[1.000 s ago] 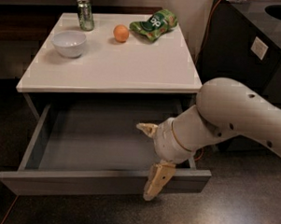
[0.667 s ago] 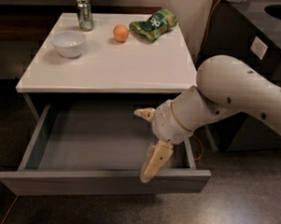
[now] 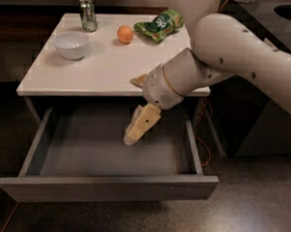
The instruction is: Place orange into top drawer
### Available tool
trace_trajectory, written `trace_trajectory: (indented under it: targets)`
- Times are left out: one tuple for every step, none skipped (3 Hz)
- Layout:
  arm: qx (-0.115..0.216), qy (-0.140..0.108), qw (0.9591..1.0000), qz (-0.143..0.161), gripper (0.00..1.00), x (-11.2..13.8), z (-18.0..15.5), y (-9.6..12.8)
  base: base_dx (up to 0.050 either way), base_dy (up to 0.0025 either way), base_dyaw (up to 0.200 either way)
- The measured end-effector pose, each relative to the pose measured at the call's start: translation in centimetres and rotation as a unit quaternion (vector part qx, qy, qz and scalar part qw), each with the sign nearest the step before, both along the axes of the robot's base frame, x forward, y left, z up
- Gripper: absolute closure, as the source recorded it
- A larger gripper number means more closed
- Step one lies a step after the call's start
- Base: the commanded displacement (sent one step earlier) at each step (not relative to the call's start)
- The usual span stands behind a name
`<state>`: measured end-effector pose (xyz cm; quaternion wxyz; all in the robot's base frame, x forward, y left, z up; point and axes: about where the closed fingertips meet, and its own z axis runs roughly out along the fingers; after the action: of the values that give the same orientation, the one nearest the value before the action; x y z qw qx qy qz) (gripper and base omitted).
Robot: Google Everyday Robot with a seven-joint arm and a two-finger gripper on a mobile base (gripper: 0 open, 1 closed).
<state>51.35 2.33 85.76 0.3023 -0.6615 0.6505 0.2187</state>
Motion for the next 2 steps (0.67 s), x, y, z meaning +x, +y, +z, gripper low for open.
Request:
trace_trajectory:
  targets:
    - [0.004, -0.014, 0.9988, -0.047, 0.00, 4.4, 2.9, 1.5, 0.000, 0.00000, 0.000]
    - [0.006, -0.019, 0.9950, -0.098, 0.00, 8.2, 5.4, 2.3, 0.000, 0.00000, 0.000]
